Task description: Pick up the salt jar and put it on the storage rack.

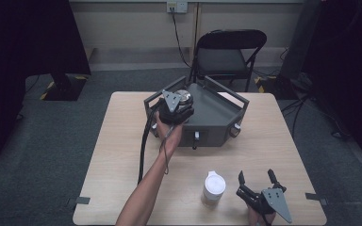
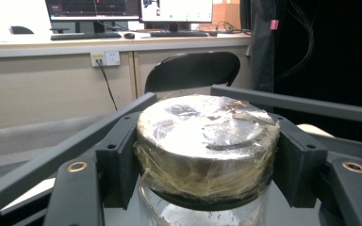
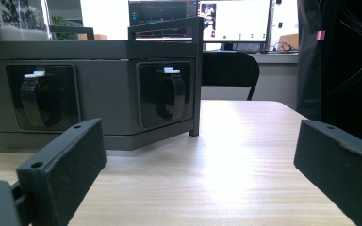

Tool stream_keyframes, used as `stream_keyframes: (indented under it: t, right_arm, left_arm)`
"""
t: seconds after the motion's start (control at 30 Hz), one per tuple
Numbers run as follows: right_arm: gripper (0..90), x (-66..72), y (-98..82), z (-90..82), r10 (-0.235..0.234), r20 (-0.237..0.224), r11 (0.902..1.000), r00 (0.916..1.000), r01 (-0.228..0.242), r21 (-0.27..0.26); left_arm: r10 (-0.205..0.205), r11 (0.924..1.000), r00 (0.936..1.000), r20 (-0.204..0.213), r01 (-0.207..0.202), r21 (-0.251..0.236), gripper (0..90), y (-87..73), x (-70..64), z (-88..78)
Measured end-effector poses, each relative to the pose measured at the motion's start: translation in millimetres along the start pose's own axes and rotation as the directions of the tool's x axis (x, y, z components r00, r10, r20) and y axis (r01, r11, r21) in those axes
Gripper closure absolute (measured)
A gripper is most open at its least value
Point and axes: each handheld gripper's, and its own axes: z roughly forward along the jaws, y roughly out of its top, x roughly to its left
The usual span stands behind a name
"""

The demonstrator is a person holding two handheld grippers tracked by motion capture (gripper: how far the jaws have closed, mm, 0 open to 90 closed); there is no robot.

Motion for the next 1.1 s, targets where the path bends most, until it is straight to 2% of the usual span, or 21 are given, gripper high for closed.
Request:
stream_keyframes:
  t: [0.33,0.57,0.63,0.7,0.77,1.1]
  right_arm:
    - [1.4,0.2,0.0,-0.1,0.0,0.001,1.0,1.0,0.0,0.0]
    - [1.4,0.5,0.1,-0.1,0.0,0.002,1.0,1.0,0.0,0.001]
    - [1.4,0.5,0.1,-0.1,0.002,0.002,1.0,1.0,-0.002,0.001]
    - [1.4,0.5,0.0,-0.1,0.0,0.002,1.0,1.0,0.0,0.0]
    - [1.4,0.5,0.1,-0.1,0.002,0.002,1.0,1.0,-0.002,0.001]
    - [1.4,0.8,0.1,-0.1,0.001,0.004,1.0,1.0,-0.001,0.001]
  left_arm:
    - [-0.013,0.9999,0.9999,0.011,0.013,0.009,34.1,1.5,3.7,0.0]
    - [-0.001,1.0,1.0,0.008,0.001,0.01,33.3,0.6,3.3,0.0]
    - [0.003,1.0,0.9996,-0.028,-0.003,0.006,20.4,-1.0,-1.5,-0.1]
    - [-0.026,0.9996,0.9993,-0.027,0.026,-0.008,10.6,-2.0,2.0,-2.0]
    - [-0.035,0.9994,0.9989,-0.033,0.034,-0.008,3.0,0.3,3.5,-3.9]
    - [0.003,0.9974,0.9998,-0.02,-0.004,-0.072,0.1,9.9,9.1,-29.1]
